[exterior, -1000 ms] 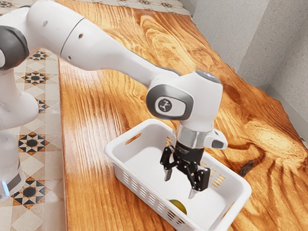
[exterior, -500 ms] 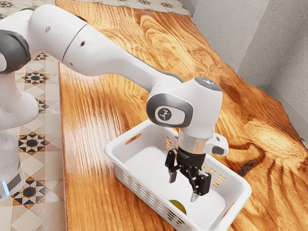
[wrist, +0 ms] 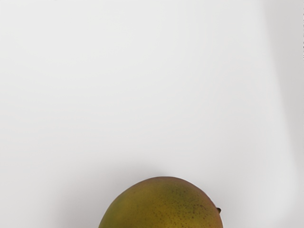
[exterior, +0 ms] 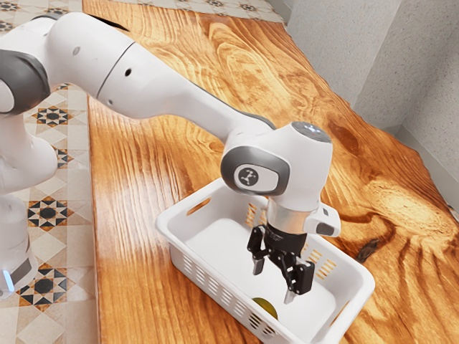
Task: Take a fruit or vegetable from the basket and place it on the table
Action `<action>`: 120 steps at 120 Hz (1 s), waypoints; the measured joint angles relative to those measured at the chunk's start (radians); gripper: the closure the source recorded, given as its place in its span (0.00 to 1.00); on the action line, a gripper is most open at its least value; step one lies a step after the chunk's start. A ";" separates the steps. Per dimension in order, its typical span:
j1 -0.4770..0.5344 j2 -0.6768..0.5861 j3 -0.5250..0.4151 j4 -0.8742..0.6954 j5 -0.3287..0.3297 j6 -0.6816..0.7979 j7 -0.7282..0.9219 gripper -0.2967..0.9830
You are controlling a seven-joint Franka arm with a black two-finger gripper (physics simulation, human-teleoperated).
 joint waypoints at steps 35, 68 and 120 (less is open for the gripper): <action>0.015 0.037 -0.005 0.003 -0.011 0.010 0.014 0.23; -0.008 -0.024 -0.005 -0.061 -0.017 0.039 0.019 0.23; -0.029 -0.019 -0.008 -0.067 -0.020 0.080 0.015 0.23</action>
